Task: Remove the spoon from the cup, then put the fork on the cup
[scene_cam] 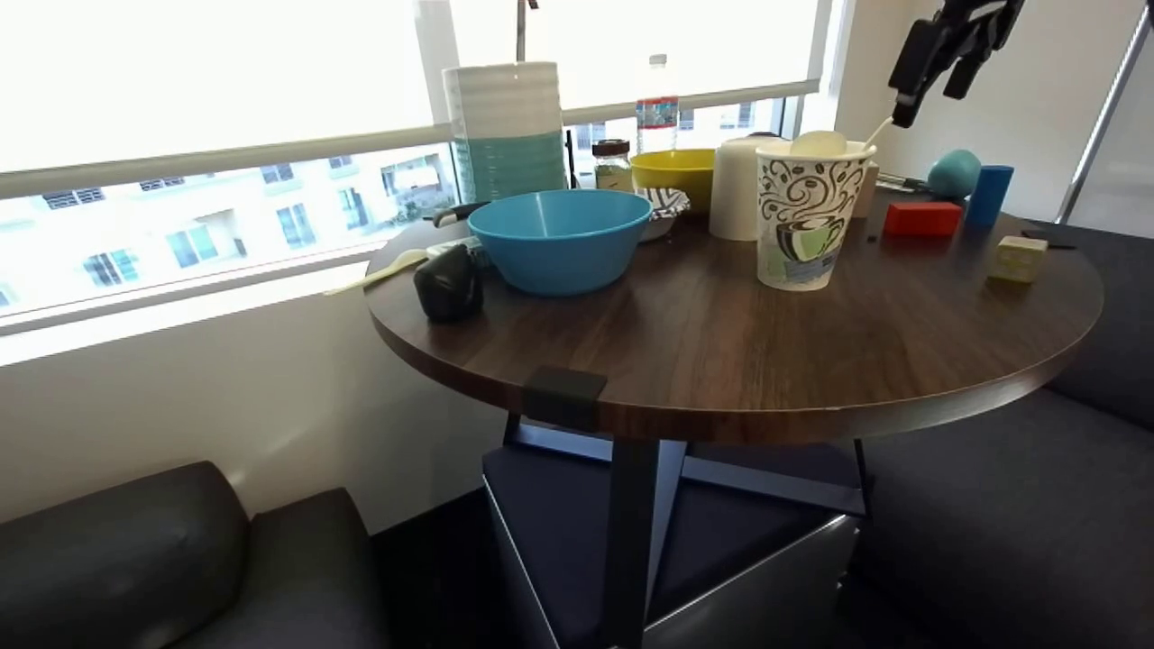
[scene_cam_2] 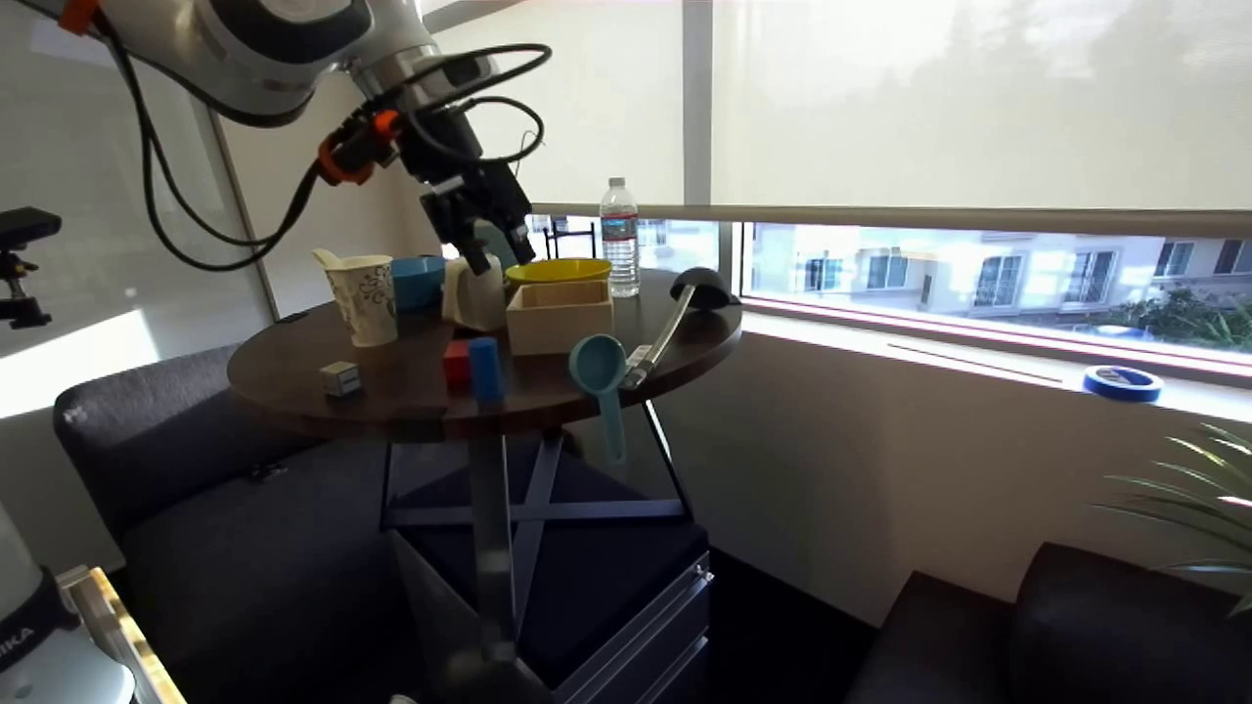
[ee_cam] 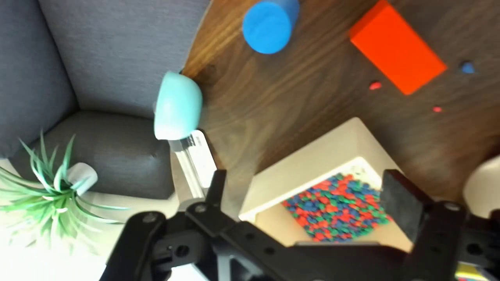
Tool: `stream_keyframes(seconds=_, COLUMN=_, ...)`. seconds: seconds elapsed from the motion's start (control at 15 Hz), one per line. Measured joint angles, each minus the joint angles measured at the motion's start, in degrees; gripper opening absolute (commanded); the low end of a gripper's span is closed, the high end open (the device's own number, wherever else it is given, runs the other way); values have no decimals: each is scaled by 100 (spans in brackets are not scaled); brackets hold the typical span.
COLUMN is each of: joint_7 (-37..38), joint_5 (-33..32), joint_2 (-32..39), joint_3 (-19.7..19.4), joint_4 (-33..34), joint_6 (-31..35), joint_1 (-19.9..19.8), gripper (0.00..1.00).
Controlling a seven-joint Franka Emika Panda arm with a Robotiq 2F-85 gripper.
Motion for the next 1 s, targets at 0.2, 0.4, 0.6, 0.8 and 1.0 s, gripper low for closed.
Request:
stream_keyframes(seconds=0.2, joint_7=-518, joint_5=587, joint_2=-464, joint_3=12, joint_4=-23, joint_6=-164, joint_1=572, gripper=100)
stream_keyframes(seconds=0.4, joint_7=-1072, joint_5=1134, joint_2=-805, joint_3=6, joint_4=-58, joint_6=-394, joint_1=1163, gripper=100)
stream_keyframes(seconds=0.6, joint_7=-1656, joint_5=1638, joint_2=-1017, joint_3=-27, joint_4=-74, joint_6=-733, joint_1=1677, gripper=100)
stream_keyframes(seconds=0.8, joint_7=-2264, joint_5=1976, joint_2=-1146, joint_3=-64, joint_4=-76, joint_6=-1153, joint_1=2092, gripper=100)
stream_keyframes(seconds=1.0, joint_7=-2761, joint_5=2087, joint_2=-1163, joint_3=-67, joint_4=-74, joint_6=-1573, joint_1=2376, gripper=100)
